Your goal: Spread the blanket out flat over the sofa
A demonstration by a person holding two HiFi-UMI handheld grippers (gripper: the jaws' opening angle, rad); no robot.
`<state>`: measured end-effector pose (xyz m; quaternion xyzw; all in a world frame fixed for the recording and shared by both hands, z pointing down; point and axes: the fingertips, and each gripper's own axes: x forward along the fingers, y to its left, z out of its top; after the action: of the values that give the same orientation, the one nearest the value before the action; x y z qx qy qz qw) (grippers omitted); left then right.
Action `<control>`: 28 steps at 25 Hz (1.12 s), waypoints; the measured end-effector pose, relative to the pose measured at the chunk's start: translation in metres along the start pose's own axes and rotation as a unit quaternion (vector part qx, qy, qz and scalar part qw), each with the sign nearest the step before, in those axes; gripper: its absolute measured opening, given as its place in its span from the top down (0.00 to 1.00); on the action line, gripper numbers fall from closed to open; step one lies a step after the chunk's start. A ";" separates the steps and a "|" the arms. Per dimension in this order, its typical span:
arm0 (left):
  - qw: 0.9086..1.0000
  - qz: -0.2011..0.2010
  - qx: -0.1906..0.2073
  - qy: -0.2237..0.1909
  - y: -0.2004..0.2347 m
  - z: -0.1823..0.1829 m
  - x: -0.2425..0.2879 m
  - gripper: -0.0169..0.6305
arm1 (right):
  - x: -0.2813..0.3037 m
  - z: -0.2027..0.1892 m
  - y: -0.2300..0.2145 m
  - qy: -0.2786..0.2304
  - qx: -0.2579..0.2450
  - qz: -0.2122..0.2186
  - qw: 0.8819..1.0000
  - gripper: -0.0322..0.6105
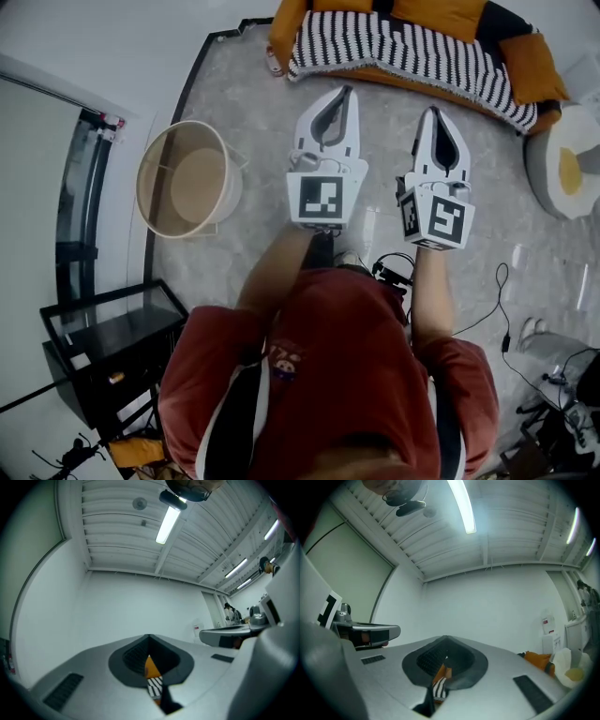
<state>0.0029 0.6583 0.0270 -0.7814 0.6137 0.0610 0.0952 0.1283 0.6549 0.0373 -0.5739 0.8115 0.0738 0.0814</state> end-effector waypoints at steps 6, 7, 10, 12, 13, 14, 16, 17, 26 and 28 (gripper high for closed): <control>1.000 -0.007 -0.003 0.004 0.023 -0.024 0.041 0.95 | 0.045 -0.024 -0.003 0.014 -0.005 -0.006 1.000 0.93; 1.000 -0.007 -0.006 0.005 0.028 -0.028 0.050 0.95 | 0.055 -0.028 -0.002 0.017 -0.007 -0.007 1.000 0.93; 1.000 -0.007 -0.010 0.008 0.046 -0.038 0.078 0.95 | 0.089 -0.038 -0.002 0.024 -0.011 -0.005 1.000 0.93; 1.000 -0.006 -0.011 0.009 0.061 -0.045 0.099 0.95 | 0.115 -0.045 -0.002 0.027 -0.012 -0.004 1.000 0.93; 1.000 -0.006 -0.010 0.011 0.069 -0.049 0.109 0.95 | 0.128 -0.048 -0.002 0.029 -0.013 -0.004 0.999 0.93; 1.000 -0.008 -0.006 0.014 0.077 -0.052 0.120 0.95 | 0.142 -0.052 -0.001 0.031 -0.014 -0.004 0.999 0.93; 1.000 -0.013 0.001 0.018 0.095 -0.058 0.140 0.95 | 0.168 -0.059 0.002 0.035 -0.014 -0.005 0.999 0.93; 1.000 -0.013 -0.005 0.017 0.104 -0.061 0.149 0.95 | 0.181 -0.062 0.004 0.036 -0.015 -0.006 0.999 0.93; 0.999 -0.021 -0.018 0.023 0.181 -0.090 0.230 0.95 | 0.286 -0.088 0.020 0.051 -0.025 -0.019 0.998 0.93; 0.999 -0.024 -0.023 0.022 0.190 -0.094 0.247 0.95 | 0.303 -0.094 0.018 0.052 -0.025 -0.025 0.998 0.93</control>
<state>-0.1245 0.3599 0.0524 -0.7992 0.5950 0.0552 0.0650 0.0078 0.3627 0.0635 -0.5993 0.7977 0.0621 0.0261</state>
